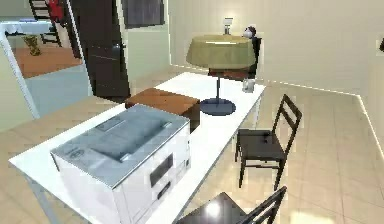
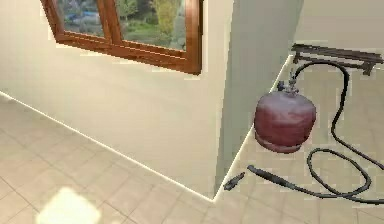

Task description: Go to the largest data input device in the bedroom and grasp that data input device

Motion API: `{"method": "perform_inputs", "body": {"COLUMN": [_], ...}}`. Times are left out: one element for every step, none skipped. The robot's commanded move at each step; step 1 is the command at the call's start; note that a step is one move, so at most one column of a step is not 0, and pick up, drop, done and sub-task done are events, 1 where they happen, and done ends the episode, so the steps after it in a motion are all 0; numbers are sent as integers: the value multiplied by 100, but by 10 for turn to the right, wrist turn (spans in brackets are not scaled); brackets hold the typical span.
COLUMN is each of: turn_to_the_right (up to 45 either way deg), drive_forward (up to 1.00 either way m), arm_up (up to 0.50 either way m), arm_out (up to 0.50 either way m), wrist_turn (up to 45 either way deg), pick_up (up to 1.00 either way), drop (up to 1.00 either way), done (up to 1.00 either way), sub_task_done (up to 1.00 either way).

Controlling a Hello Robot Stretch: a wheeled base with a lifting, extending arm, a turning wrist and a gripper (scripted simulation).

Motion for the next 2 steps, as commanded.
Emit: {"method": "perform_inputs", "body": {"turn_to_the_right": [-450,-450], "drive_forward": [0,0], "arm_up": [0,0], "arm_out": [0,0], "wrist_turn": [0,0], "pick_up": [0,0], "drop": [0,0], "done": [0,0], "sub_task_done": [0,0]}}
